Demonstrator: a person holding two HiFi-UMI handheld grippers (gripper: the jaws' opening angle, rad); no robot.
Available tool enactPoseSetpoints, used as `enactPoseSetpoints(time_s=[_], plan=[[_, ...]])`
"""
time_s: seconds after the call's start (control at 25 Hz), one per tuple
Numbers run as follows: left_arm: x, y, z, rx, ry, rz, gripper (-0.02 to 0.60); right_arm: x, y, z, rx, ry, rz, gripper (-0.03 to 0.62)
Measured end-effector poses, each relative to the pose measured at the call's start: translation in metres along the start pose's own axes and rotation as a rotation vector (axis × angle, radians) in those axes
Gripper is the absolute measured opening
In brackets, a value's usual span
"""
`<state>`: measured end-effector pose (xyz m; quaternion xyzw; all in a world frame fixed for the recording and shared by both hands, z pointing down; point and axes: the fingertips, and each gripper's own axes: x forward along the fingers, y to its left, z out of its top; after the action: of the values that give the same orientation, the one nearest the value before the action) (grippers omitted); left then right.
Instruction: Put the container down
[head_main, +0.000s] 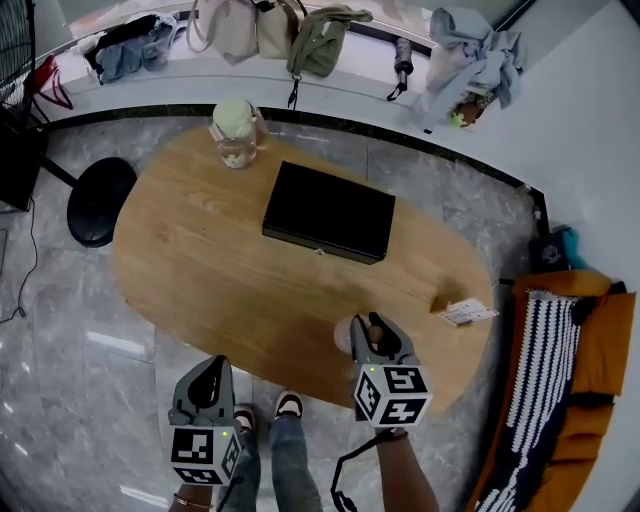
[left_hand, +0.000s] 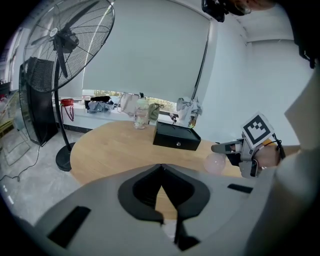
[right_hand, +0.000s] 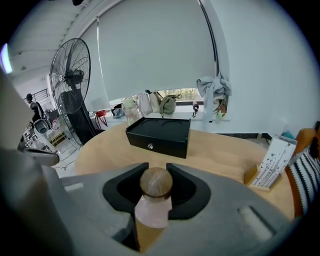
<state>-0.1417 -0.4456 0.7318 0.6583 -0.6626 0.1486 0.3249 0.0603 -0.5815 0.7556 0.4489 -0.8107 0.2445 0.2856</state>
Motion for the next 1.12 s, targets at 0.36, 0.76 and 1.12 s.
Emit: enactPoseSetpoints(time_s=[0.36,0.76,1.12], plan=[[0.013,-0.003,0.000,-0.007,0.012,0.000,-0.003,0.022,-0.014,0.012,-0.020,0.005,-0.008,0.115],[0.028,-0.007,-0.003,-0.020,0.022,-0.003,-0.003,0.046,-0.028,0.018,-0.050,0.015,-0.012,0.115],[0.035,-0.001,-0.004,-0.029,0.024,0.006,-0.003,0.061,-0.031,0.029,-0.081,0.005,-0.011,0.115]])
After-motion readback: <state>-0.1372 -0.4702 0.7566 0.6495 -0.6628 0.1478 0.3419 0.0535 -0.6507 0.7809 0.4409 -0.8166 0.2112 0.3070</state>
